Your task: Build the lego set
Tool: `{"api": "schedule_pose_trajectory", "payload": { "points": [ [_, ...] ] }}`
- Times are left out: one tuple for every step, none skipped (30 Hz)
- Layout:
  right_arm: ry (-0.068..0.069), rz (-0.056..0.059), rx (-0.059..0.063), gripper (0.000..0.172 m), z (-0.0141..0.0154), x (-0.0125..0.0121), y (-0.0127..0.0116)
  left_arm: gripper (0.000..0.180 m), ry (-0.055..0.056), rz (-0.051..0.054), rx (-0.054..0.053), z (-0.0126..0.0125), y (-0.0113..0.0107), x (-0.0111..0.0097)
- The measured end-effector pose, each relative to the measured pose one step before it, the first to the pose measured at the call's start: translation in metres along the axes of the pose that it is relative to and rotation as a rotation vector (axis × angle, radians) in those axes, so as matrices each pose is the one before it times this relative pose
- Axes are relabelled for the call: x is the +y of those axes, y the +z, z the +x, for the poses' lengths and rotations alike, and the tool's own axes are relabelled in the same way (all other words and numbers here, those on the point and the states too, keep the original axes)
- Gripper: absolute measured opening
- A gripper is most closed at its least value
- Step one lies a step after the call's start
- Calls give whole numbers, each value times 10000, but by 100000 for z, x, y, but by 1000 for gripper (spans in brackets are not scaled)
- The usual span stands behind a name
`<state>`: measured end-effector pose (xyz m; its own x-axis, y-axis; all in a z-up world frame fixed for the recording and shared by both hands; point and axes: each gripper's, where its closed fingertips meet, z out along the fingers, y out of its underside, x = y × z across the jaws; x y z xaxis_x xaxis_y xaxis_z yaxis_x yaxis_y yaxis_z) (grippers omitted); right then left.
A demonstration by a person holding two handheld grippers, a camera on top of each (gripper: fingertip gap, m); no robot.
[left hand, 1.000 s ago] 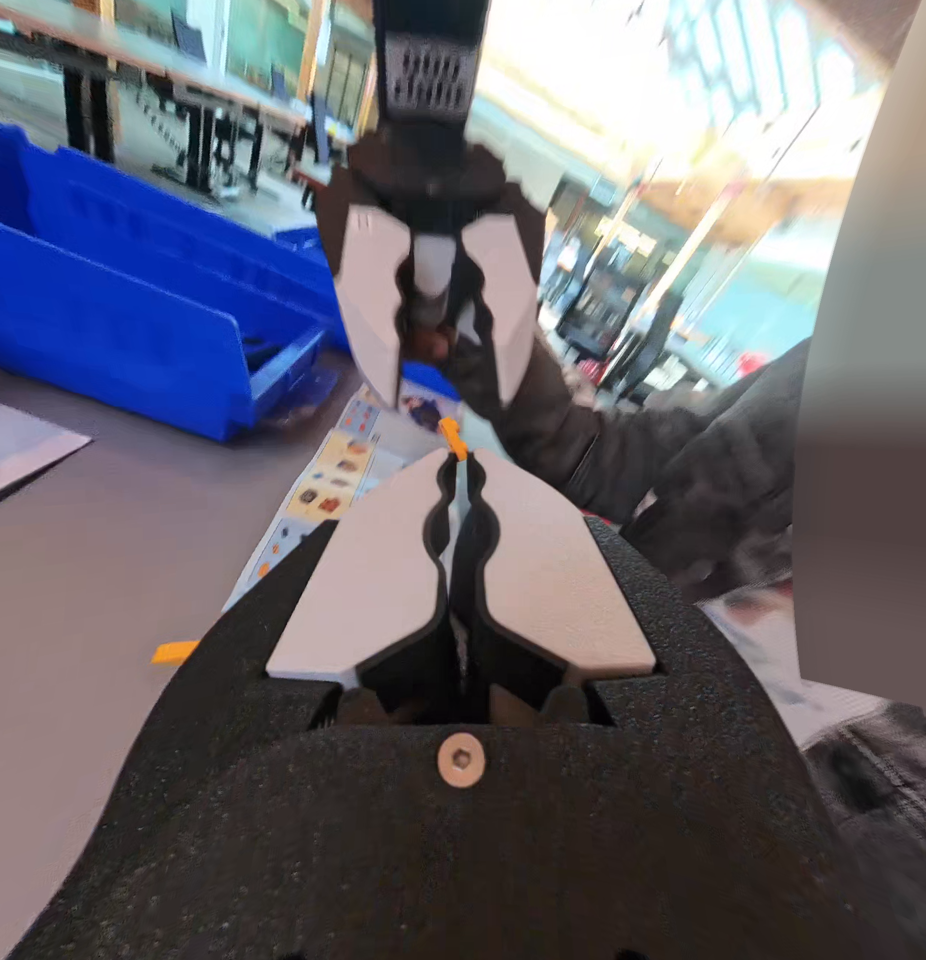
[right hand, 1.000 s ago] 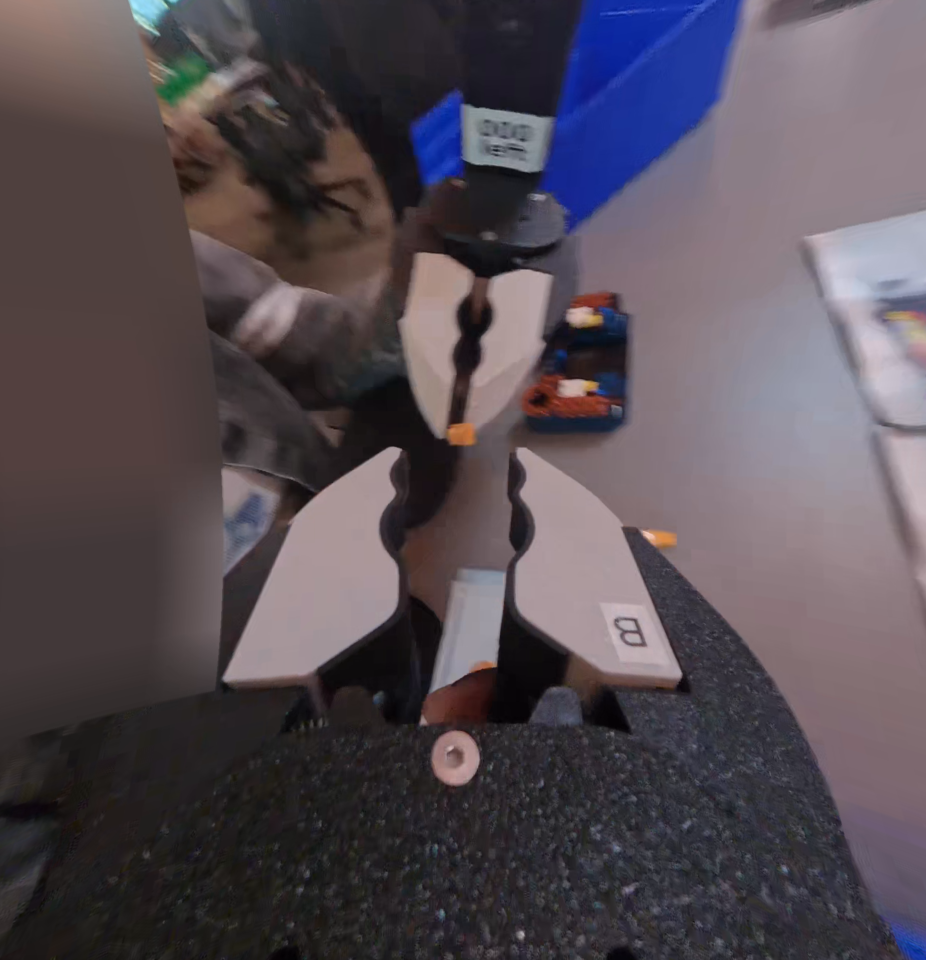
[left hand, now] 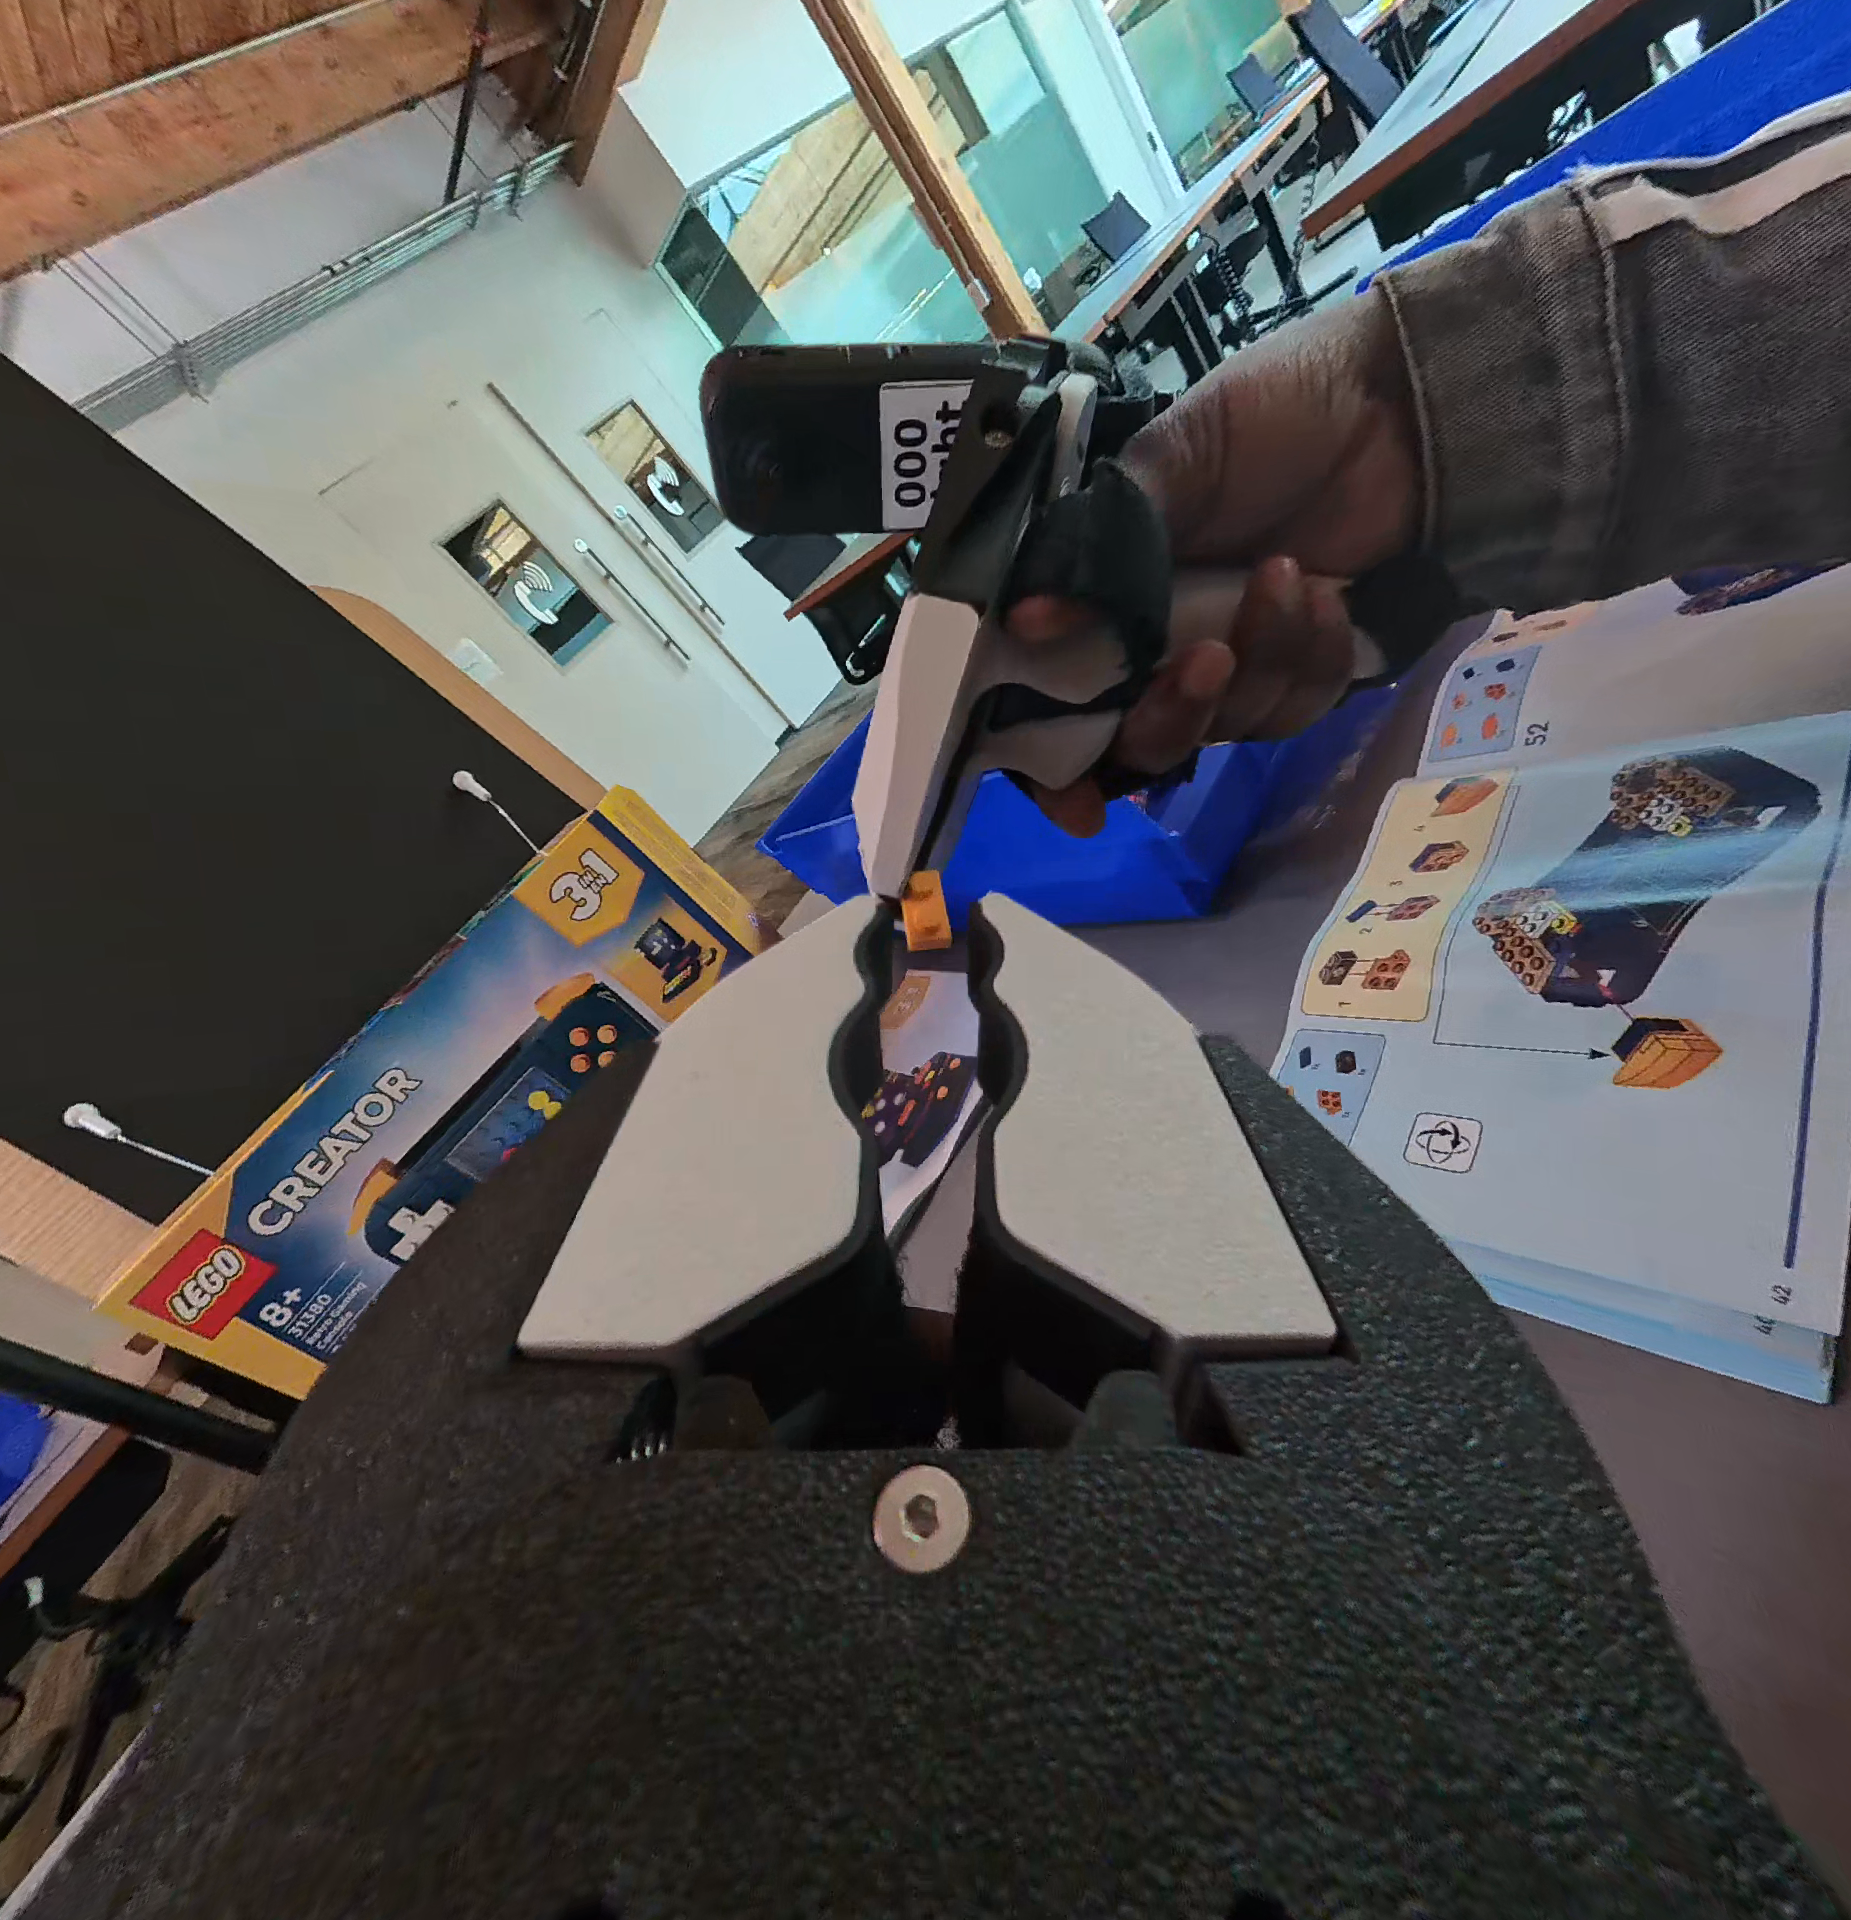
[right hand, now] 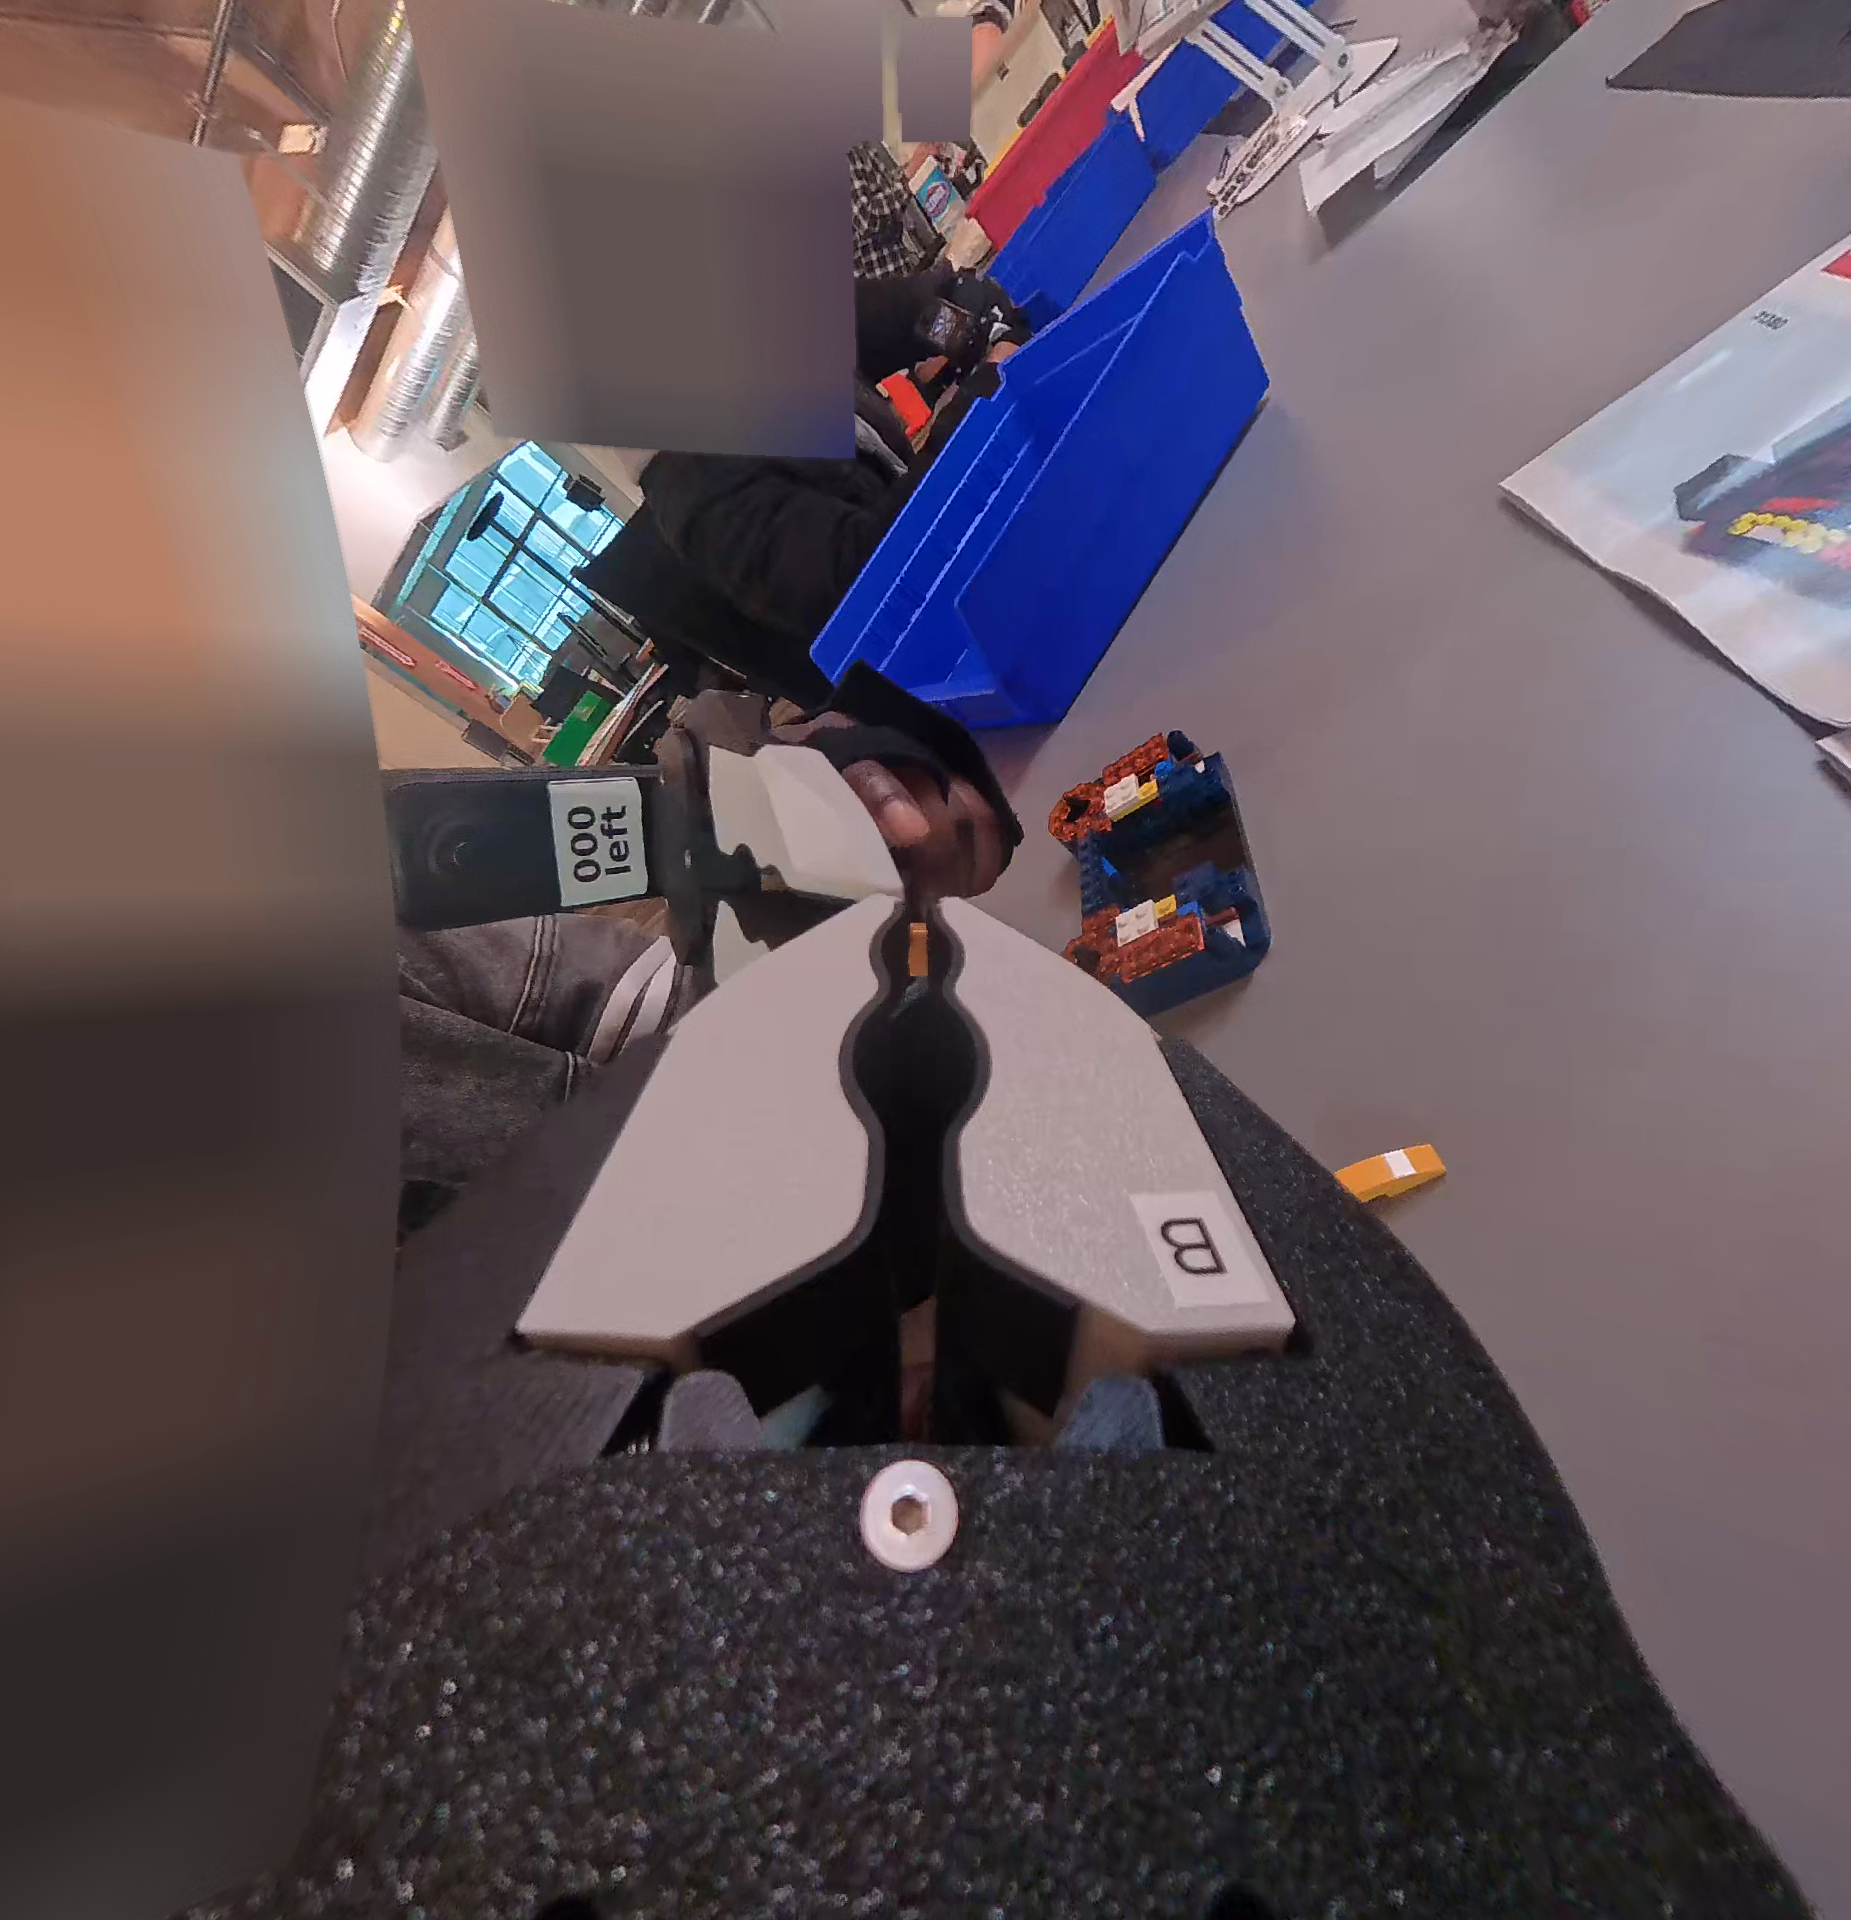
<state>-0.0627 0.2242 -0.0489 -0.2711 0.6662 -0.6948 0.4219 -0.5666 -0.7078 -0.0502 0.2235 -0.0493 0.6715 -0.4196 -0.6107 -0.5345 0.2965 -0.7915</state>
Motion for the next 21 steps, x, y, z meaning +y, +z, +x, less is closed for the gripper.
{"api": "schedule_pose_trajectory", "payload": {
  "points": [
    [37, -25, -49, 3, -15, 59, 53, 11, 5, -91, -23, -45, 28, 136],
    [21, -22, -1, 3, 40, 62, 41, 10, 2, -14, 12, 13, 12, 56],
    [7, -38, 32, 3, 91, 81, 51, 10, -23, -2, 26, 37, 15, 38],
    [16, -19, -14, 3, 26, 45, 37, 11, -16, -48, 5, 7, 31, 93],
    [34, -4, -28, 3, 5, 19, 29, 12, 19, -36, 44, 60, 29, 82],
    [-11, -2, 33, 3, 57, 10, 0, 12, -7, -7, -12, -19, 12, 52],
    [-4, -16, 41, 2, 63, 27, -10, 12, -10, -13, -5, -17, 16, 55],
    [12, -15, 5, 2, 12, 21, -14, 11, 18, -43, 26, 29, 15, 72],
    [9, -4, -10, 3, -12, 13, -2, 10, 50, -60, 6, 24, 15, 84],
    [10, -8, 0, 3, 5, 9, 13, 9, 79, -50, -5, 33, 12, 63],
    [13, -27, 7, 3, 9, 60, 25, 8, 111, -21, 9, 71, 10, 17],
    [15, -19, 19, 3, 30, 32, 20, 8, 101, -2, -15, 57, 15, -4],
    [10, -6, 21, 3, 39, 21, -15, 8, 65, -28, -30, 8, 15, 33],
    [-2, -20, 11, 2, 19, 22, -6, 8, -1, -15, 10, 16, 3, 16],
    [-14, -11, -7, 3, -8, 25, -12, 8, -92, 13, 28, 4, -17, -11],
    [-59, -13, 13, 2, -27, 9, -34, 7, -173, 9, 42, -21, -19, -17],
    [-138, -10, 191, 3, 164, -47, -90, 7, -245, -66, 69, -23, -20, 54],
    [-193, 59, 508, 12, 495, -217, -273, 7, -280, -281, 55, -68, 18, 344],
    [-250, 85, 658, 19, 628, -309, -470, 7, -273, -547, 238, 162, 84, 743],
    [-292, 206, 494, 22, 327, -508, -582, 7, -442, -934, 641, 718, 210, 1320],
    [-222, 313, 166, 23, -145, -661, -612, 7, -676, -1123, 757, 938, 321, 1584]
  ]
}}
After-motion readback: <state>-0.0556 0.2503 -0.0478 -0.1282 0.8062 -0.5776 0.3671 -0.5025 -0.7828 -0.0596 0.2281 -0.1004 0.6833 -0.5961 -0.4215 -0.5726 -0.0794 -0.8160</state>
